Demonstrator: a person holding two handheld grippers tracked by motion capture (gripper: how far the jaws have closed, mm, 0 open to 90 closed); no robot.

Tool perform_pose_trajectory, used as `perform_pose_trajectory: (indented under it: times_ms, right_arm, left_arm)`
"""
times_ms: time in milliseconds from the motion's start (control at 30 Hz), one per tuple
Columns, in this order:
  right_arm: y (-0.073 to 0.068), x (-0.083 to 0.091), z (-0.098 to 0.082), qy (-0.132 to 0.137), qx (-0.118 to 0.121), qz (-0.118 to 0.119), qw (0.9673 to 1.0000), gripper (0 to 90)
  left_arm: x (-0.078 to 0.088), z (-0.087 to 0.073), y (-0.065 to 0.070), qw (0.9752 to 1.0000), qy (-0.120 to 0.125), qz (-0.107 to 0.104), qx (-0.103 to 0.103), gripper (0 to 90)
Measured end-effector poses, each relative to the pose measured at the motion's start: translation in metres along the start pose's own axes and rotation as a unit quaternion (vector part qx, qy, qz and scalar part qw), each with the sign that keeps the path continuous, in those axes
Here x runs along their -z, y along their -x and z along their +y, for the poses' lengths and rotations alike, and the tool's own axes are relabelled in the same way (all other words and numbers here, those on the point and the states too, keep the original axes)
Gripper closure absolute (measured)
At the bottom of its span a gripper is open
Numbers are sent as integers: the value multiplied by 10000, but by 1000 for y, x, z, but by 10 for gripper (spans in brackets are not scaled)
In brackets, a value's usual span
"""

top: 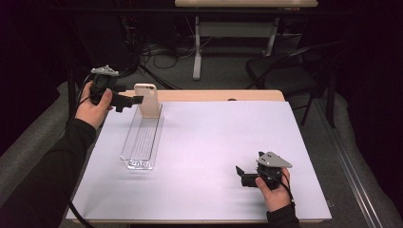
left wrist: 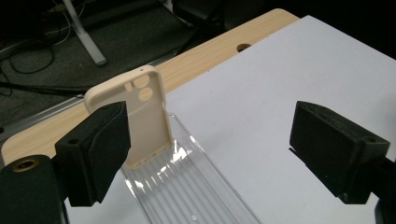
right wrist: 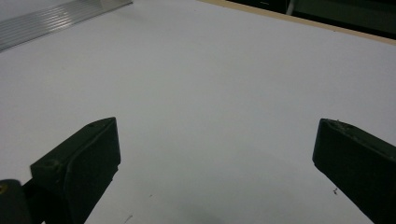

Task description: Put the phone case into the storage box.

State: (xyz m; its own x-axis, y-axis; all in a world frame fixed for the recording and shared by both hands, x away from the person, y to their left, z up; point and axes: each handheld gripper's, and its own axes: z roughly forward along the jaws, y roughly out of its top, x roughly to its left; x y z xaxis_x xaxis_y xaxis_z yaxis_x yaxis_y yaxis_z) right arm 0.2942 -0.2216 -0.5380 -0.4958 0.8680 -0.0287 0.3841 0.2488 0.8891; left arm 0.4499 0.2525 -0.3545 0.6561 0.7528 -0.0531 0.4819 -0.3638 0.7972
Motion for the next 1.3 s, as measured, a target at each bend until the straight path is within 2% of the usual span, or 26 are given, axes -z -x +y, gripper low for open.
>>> perform_pose_trajectory:
  times_ms: [267,600,833,1067,1300]
  right_arm:
    - [0,-1,0,-2,13,31,10000,6]
    - [0,0,1,21,-6,67,10000,8]
    - [-1,3,4,33,-48,80,10000,9]
    - [-2,6,10,76,-47,130,9999,12]
    - [-5,14,18,137,18,207,9997,12]
  left_arm:
    - [1,-2,17,9996,-50,-76,-250,134]
    - [2,-7,37,9990,39,-352,-268,138]
    - [9,-12,53,9980,45,-452,-438,139]
    - [21,-21,73,9968,55,-632,-478,140]
    - [22,-37,92,9959,69,-720,-551,140]
